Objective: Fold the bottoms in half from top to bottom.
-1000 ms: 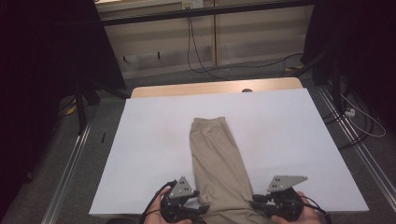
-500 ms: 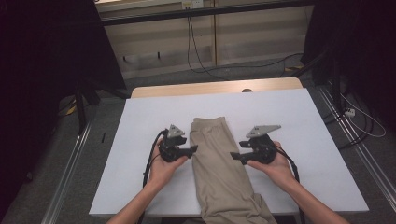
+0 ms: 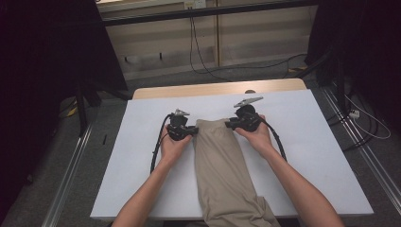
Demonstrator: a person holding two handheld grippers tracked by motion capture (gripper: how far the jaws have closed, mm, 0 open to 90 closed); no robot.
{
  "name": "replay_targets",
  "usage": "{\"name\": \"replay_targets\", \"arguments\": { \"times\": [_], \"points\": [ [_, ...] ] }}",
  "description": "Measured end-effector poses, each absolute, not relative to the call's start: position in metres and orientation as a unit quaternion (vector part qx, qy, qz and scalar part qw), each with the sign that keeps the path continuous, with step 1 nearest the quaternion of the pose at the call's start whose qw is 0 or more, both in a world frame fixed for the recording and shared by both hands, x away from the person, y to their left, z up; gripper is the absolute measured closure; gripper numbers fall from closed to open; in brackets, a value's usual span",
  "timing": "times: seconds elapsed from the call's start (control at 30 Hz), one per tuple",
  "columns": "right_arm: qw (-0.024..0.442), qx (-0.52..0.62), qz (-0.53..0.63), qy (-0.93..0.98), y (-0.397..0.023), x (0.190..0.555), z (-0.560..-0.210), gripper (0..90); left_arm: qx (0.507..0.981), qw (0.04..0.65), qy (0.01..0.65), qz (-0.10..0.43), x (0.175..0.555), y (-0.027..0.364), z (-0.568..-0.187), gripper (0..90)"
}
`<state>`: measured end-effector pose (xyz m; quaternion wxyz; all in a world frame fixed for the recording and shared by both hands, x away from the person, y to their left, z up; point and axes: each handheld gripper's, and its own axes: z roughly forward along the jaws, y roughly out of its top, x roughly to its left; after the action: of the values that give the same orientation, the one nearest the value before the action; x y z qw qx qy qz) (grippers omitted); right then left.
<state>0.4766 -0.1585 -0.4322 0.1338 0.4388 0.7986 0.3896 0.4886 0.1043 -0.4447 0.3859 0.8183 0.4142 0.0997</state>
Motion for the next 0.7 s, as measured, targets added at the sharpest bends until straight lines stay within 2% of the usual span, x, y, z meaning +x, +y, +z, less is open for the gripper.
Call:
{"name": "replay_targets", "arguments": {
  "times": [0.17, 0.33, 0.53, 0.7],
  "points": [
    [0.146, 0.453, 0.372, 0.797, -0.15, 0.495, -0.439, 77.7, 0.813, 0.387, 0.422, 0.108, 0.494, 0.106, -0.441, 84.0],
    [0.146, 0.453, 0.362, 0.801, -0.148, 0.504, -0.445, 81.6, 0.811, 0.383, 0.429, 0.108, 0.5, 0.109, -0.443, 82.5],
    [0.124, 0.468, 0.37, 0.793, -0.15, 0.515, -0.452, 75.1, 0.811, 0.377, 0.433, 0.109, 0.504, 0.11, -0.448, 73.3],
    [0.112, 0.472, 0.386, 0.784, -0.151, 0.525, -0.444, 73.2, 0.813, 0.383, 0.428, 0.099, 0.507, 0.113, -0.449, 74.4]
  ]
}}
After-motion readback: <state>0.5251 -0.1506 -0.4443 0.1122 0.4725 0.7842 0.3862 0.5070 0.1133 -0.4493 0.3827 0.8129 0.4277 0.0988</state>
